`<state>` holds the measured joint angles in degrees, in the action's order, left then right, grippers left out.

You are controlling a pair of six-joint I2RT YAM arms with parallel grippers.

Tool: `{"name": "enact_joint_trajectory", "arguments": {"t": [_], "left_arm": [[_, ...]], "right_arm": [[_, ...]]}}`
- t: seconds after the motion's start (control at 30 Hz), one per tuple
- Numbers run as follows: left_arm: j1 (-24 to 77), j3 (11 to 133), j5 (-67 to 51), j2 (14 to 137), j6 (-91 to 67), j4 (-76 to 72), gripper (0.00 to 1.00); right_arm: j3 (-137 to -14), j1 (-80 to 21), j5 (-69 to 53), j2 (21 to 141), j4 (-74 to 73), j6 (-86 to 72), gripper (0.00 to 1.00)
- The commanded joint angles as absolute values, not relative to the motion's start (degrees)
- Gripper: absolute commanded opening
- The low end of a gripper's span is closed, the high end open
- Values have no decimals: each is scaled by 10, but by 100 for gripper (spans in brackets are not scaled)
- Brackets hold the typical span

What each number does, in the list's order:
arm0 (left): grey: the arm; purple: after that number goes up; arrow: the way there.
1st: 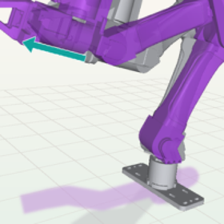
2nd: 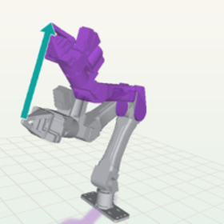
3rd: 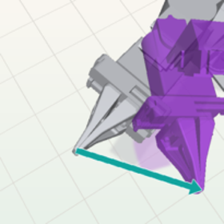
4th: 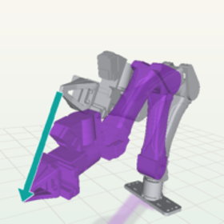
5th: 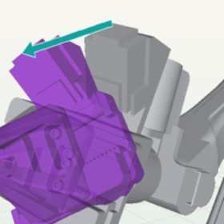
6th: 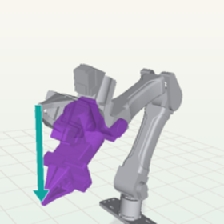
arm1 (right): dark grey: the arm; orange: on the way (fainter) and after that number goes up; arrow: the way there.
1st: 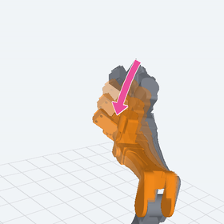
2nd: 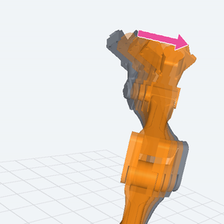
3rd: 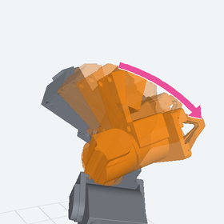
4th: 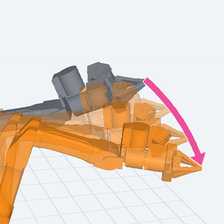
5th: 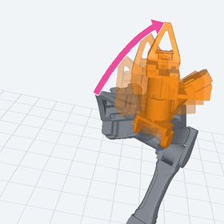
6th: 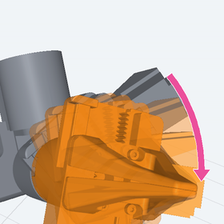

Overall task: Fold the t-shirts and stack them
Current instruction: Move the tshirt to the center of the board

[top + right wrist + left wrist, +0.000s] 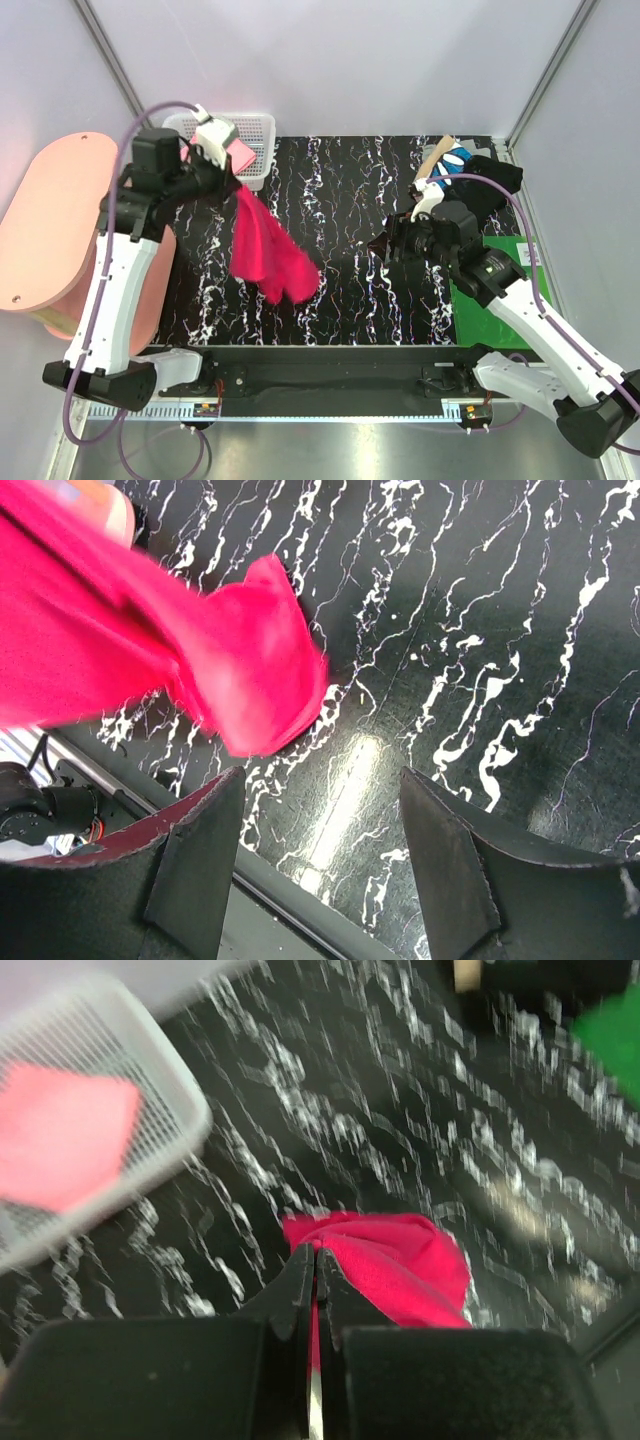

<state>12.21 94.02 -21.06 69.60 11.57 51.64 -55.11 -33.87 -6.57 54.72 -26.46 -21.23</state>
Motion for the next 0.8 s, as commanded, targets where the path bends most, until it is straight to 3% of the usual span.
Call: {"name": "enact_joint_trajectory", "arguments": {"t": [0.0,0.3,0.57,0.77], "left_arm": [[134,866,-244,670,165,529,0],[172,934,-223,711,137,530,0],[353,1158,-155,807,136,566,0],[412,1181,-134,823,159,571,0]], "right_arm": [[-579,-344,-53,542,-272,-210,70],[-577,-343,-44,571,-276,-214,68],[-570,-344,-5,554,-276,-207,68],[-558,-344,-4,536,-274,-209,68]]}}
